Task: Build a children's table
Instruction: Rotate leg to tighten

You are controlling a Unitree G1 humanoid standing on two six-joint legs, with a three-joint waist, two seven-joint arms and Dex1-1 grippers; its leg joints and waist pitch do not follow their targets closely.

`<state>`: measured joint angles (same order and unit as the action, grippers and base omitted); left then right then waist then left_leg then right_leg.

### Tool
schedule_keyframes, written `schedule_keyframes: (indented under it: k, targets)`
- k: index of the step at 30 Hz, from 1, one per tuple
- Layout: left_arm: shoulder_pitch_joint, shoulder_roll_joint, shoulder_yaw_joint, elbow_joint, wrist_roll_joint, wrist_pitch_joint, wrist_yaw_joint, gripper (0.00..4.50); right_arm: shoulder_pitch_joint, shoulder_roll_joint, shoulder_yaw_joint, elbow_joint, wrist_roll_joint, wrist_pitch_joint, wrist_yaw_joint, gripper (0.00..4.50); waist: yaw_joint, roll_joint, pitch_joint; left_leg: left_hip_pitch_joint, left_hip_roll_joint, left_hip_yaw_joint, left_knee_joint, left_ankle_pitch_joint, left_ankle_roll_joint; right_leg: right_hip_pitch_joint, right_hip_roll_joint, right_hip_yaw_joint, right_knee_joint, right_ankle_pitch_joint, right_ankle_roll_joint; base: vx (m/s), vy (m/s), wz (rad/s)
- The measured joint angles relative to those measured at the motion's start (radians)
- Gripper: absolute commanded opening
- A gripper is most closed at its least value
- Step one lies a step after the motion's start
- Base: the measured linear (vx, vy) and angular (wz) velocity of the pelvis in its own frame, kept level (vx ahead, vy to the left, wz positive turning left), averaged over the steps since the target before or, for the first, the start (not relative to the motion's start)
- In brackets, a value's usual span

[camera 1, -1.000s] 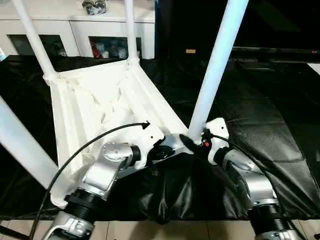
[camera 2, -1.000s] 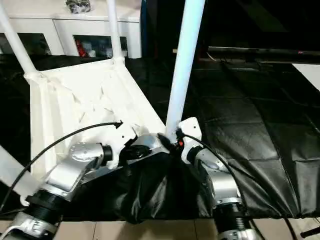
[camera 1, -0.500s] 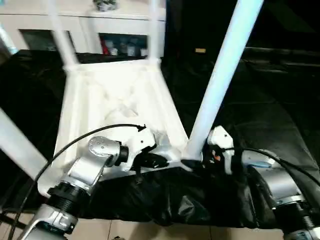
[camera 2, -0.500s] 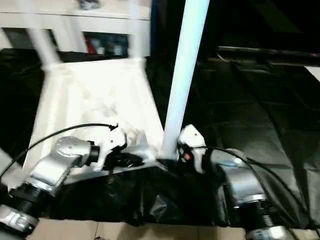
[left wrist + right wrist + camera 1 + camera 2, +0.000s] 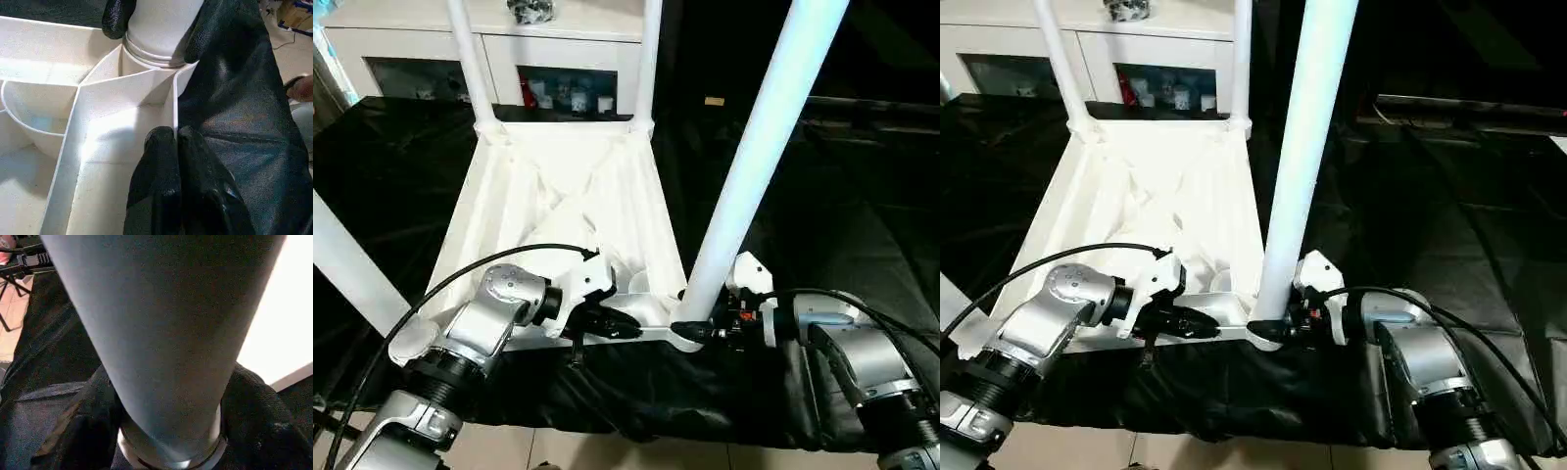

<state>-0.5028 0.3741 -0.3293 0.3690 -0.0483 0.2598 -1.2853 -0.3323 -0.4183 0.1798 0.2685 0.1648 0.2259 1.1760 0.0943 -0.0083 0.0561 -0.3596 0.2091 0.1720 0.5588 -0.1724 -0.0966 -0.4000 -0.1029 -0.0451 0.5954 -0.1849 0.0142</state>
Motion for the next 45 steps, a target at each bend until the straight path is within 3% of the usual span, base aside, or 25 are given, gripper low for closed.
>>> schedule_keyframes:
  k: [8,15,18,24,26,30,31,38,45]
  targets:
    - [0.036,-0.027,0.022,-0.028,-0.001,0.033,0.048,0.0,0.042,0.026,-0.036,-0.032,0.02,0.038,-0.049,2.44,0.009,-0.002,-0.002,0.002,0.0,0.0,-0.001,0.0,0.0,0.002,0.0,0.0,0.0,0.0,0.0,0.0,0.0,0.0]
    - [0.07,-0.124,0.057,-0.071,0.051,0.097,0.277,0.0,0.063,0.211,-0.137,-0.029,-0.02,0.078,-0.411,2.39,-0.019,-0.007,-0.003,0.008,-0.001,-0.003,-0.002,0.0,0.0,0.003,0.001,0.005,-0.002,-0.004,0.008,0.0,0.0,0.0]
    - [0.079,-0.174,0.063,-0.09,0.07,0.137,0.353,0.0,0.065,0.263,-0.16,-0.032,-0.045,0.079,-0.532,2.37,-0.038,-0.005,-0.004,0.007,-0.002,-0.004,-0.003,0.0,0.0,0.003,0.001,0.004,-0.009,-0.005,0.008,0.0,0.0,0.0]
    - [0.088,-0.235,0.069,-0.105,0.092,0.173,0.453,0.0,0.034,0.322,-0.18,-0.029,-0.092,0.069,-0.657,2.37,-0.049,-0.001,-0.007,0.005,-0.002,-0.004,-0.004,0.0,0.0,0.002,0.003,0.006,-0.019,-0.004,0.008,0.0,0.0,0.0]
    - [0.088,-0.235,0.069,-0.105,0.092,0.168,0.455,0.0,0.031,0.322,-0.182,-0.026,-0.091,0.07,-0.658,2.79,-0.051,-0.001,-0.007,0.004,-0.002,-0.004,-0.004,0.0,0.0,0.002,0.003,0.006,-0.019,-0.004,0.008,0.0,0.0,0.0]
    - [0.088,-0.225,0.065,-0.101,0.095,0.141,0.433,0.0,0.039,0.305,-0.18,-0.042,-0.081,0.074,-0.617,2.96,-0.05,0.003,-0.008,0.003,-0.001,-0.003,-0.005,0.0,0.0,0.001,0.007,0.008,-0.018,-0.001,0.007,0.0,0.0,0.0]
    - [0.088,-0.221,0.062,-0.101,0.094,0.134,0.425,0.0,0.043,0.296,-0.179,-0.05,-0.079,0.077,-0.599,3.21,-0.049,0.003,-0.008,0.003,-0.001,-0.003,-0.005,0.0,0.0,0.001,0.008,0.008,-0.018,0.004,0.009,0.0,0.0,0.0]
    - [0.072,-0.15,0.055,-0.079,0.062,0.076,0.31,0.0,0.051,0.164,-0.122,-0.093,-0.051,0.095,-0.389,3.29,-0.035,0.005,-0.008,0.001,0.0,-0.003,-0.014,0.0,-0.001,-0.001,0.011,0.005,-0.016,0.009,0.01,0.0,0.0,0.0]
    - [0.04,-0.07,0.042,-0.041,0.023,0.039,0.153,0.0,0.044,0.054,-0.082,-0.102,-0.007,0.093,-0.172,3.29,-0.029,0.005,-0.009,0.0,0.001,-0.003,-0.007,0.0,-0.001,-0.001,0.011,0.006,-0.017,0.011,0.006,0.0,0.0,0.0]
